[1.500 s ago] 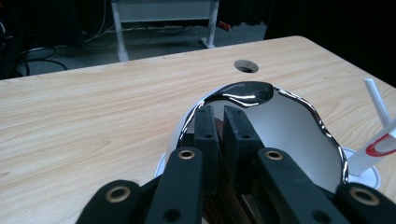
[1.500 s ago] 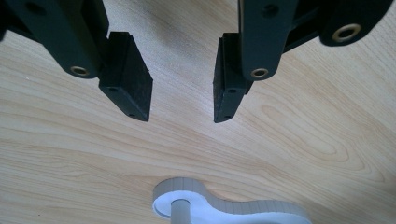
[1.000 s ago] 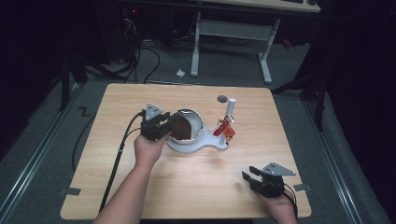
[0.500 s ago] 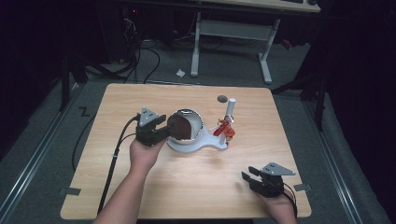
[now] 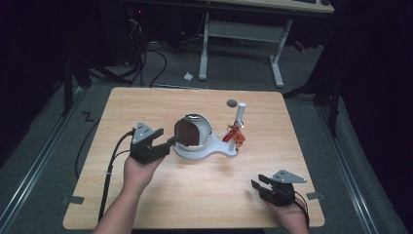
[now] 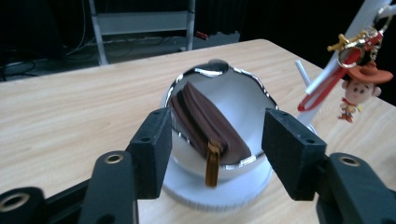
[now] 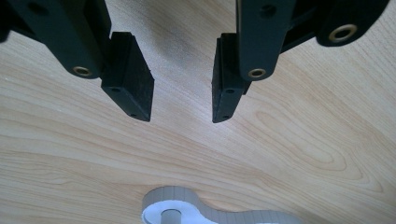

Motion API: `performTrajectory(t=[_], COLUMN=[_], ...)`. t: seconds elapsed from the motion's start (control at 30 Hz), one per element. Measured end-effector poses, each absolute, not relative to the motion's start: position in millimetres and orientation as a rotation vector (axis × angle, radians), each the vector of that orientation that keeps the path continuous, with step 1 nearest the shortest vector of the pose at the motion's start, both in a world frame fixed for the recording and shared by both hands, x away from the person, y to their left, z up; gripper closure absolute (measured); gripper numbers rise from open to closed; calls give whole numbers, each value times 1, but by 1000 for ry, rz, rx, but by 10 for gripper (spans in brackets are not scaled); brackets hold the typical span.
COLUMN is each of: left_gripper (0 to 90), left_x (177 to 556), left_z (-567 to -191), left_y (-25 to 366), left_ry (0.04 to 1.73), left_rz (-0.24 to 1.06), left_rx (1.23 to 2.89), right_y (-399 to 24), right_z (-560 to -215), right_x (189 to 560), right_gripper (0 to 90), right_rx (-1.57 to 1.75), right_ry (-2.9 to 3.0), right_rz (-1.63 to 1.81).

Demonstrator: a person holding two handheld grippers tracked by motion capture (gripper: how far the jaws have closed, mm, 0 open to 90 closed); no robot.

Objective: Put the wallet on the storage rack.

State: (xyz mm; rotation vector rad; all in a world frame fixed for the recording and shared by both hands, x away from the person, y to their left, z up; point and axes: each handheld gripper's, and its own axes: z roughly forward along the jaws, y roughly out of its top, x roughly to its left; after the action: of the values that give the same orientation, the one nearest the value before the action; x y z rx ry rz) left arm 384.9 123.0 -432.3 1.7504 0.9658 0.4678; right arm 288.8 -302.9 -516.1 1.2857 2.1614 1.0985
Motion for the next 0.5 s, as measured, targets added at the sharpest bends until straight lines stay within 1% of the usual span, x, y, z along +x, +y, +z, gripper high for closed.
performTrajectory(t=[0.27,0.4,0.5], left_gripper=[340,341,340], left_x=[371,364,355], left_z=[-462,-480,-495], left_y=[145,156,164], left_ry=[1009,1032,1044], left_rz=[392,366,370], left_rx=[1793,1836,1877], right_y=[-301,-300,-299], right_z=[-518,-518,-518], right_x=[290,289,290], right_gripper=[595,598,598], right_rx=[1276,1279,1276], right_ry=[2176,2175,2174], right_rz=[1092,1087,1088])
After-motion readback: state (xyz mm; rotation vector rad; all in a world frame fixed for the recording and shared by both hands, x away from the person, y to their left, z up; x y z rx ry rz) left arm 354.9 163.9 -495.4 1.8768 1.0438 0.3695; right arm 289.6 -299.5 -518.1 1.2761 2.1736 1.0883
